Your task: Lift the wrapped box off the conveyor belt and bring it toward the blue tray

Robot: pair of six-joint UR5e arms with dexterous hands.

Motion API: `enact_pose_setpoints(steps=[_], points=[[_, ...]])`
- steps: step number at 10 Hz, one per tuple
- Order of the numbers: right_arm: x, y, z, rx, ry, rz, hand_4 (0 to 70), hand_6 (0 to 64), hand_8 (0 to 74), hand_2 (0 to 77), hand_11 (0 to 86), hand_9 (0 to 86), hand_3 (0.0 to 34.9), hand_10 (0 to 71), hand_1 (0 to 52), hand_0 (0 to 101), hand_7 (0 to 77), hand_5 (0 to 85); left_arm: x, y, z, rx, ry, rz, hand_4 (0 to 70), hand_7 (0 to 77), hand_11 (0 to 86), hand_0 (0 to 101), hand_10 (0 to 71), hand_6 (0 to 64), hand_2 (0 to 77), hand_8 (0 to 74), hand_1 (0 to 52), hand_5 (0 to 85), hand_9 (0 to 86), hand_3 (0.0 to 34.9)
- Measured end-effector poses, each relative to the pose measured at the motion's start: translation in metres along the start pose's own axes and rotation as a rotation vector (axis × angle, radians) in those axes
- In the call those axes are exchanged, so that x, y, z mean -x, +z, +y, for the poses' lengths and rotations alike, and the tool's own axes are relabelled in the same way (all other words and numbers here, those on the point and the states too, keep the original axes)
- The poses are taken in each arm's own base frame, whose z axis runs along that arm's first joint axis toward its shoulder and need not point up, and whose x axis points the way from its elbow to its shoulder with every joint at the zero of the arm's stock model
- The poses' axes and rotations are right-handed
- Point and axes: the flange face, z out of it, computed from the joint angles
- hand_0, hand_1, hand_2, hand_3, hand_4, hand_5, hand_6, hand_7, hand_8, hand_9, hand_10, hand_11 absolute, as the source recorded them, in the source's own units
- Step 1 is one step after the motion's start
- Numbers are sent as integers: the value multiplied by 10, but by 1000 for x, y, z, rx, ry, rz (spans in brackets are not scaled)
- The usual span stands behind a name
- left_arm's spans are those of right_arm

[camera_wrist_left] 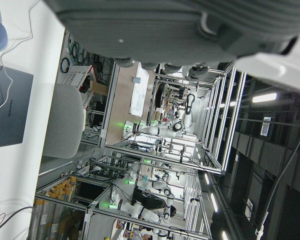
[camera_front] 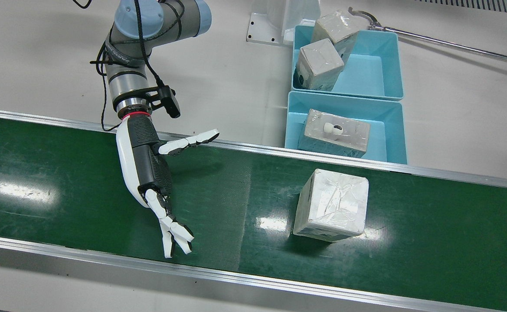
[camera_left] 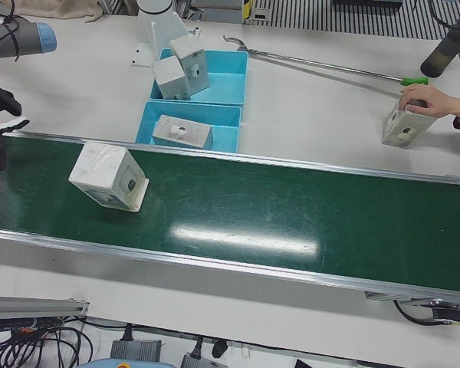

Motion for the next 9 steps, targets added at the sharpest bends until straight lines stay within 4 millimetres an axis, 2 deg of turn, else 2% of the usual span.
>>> enact_pose_setpoints(steps=[9], points=[[0,-1,-11,-21,-10,-3,82,33,0,49,16,11,0,0,147,485,22,142,0,0,0,0,0,0,0,5,5,0,0,5,11,5,0,11,5,0]])
